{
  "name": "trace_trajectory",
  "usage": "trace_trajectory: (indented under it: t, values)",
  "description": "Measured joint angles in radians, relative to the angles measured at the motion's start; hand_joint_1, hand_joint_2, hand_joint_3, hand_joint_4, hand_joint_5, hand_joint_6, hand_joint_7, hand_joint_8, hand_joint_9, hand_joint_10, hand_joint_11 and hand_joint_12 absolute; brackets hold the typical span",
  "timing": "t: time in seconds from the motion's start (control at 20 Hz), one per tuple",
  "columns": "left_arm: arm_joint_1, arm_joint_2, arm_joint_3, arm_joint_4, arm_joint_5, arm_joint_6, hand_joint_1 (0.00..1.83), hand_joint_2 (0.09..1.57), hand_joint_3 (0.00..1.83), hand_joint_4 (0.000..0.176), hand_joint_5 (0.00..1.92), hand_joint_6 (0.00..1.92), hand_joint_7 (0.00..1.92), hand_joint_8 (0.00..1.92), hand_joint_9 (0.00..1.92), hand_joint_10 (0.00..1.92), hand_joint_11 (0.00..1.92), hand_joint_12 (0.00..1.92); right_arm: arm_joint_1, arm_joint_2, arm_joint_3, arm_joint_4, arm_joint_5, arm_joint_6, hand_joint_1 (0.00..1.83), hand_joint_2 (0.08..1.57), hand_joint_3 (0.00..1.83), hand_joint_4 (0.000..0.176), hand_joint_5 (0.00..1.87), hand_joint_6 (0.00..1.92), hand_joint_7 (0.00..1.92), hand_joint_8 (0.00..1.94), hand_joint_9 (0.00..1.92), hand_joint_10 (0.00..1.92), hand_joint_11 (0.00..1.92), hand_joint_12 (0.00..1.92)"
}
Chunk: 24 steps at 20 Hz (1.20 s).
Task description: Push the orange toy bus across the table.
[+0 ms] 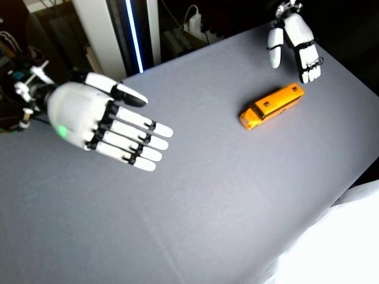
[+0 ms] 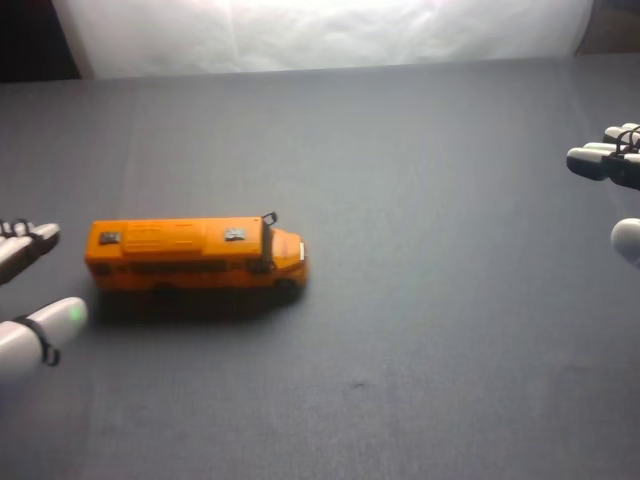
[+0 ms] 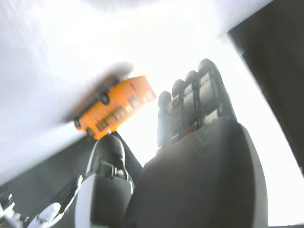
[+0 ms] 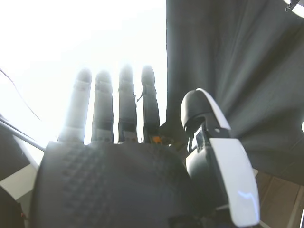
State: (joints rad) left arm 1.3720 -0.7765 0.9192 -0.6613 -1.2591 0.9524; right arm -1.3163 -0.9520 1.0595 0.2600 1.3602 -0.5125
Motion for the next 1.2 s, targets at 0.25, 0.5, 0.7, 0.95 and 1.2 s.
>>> trace_trajectory:
  t: [0.25,0.5,0.7,0.95,1.2]
  values:
    - [-0.078,-0.023,-0.010,0.100,0.055,0.047,0.11,1.30,0.00,0.000,0.27,0.00,0.21,0.00,0.15,0.00,0.00,0.35,0.000,0.000,0.000,-0.001,-0.004,0.000,0.26,1.46,0.00,0.000,0.42,0.00,0.37,0.00,0.22,0.00,0.17,0.04]
    - [-0.093,-0.032,-0.009,0.104,0.093,0.066,0.16,1.31,0.00,0.000,0.24,0.00,0.23,0.00,0.17,0.00,0.00,0.33,0.000,-0.002,0.000,0.002,-0.005,0.000,0.27,1.46,0.00,0.000,0.41,0.00,0.37,0.00,0.21,0.00,0.15,0.04]
    - [-0.138,-0.077,0.002,0.147,0.134,0.069,0.07,1.32,0.01,0.000,0.22,0.00,0.17,0.00,0.13,0.00,0.00,0.30,0.000,-0.002,0.000,0.001,-0.005,0.000,0.24,1.45,0.00,0.000,0.41,0.00,0.37,0.00,0.21,0.00,0.16,0.04]
    - [-0.213,-0.125,0.039,0.205,0.208,0.068,0.08,1.31,0.00,0.034,0.24,0.00,0.19,0.01,0.17,0.01,0.02,0.36,0.000,-0.002,0.000,0.006,-0.005,0.000,0.23,1.44,0.00,0.000,0.41,0.00,0.38,0.00,0.21,0.00,0.16,0.04]
    - [-0.274,-0.172,0.057,0.262,0.270,0.071,0.07,1.28,0.00,0.026,0.26,0.00,0.20,0.00,0.19,0.00,0.06,0.32,0.000,-0.004,0.000,0.005,-0.005,0.000,0.21,1.44,0.00,0.000,0.41,0.00,0.38,0.00,0.21,0.00,0.16,0.04]
